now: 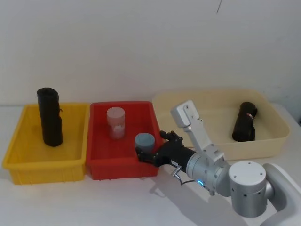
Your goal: Pick up the garbage bag with the one hand and transfer it to the other hand.
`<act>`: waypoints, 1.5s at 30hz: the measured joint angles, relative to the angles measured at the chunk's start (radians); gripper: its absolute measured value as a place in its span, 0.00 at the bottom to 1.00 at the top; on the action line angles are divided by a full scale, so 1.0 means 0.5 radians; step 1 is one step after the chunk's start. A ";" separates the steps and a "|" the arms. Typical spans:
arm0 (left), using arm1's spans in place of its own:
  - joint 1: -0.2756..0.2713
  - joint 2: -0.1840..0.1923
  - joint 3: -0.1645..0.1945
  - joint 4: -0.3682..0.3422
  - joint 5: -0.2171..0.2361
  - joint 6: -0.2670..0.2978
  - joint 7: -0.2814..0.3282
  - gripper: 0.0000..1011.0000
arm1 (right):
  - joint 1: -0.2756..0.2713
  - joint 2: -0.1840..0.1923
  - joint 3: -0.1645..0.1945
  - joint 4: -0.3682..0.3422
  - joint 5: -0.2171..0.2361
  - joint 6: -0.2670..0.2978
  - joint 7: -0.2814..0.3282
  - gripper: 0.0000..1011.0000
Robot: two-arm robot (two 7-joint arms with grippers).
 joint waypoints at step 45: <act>0.003 0.000 -0.001 0.000 0.000 0.000 0.000 0.99 | 0.085 -0.107 -0.015 0.136 -0.070 0.029 -0.018 0.66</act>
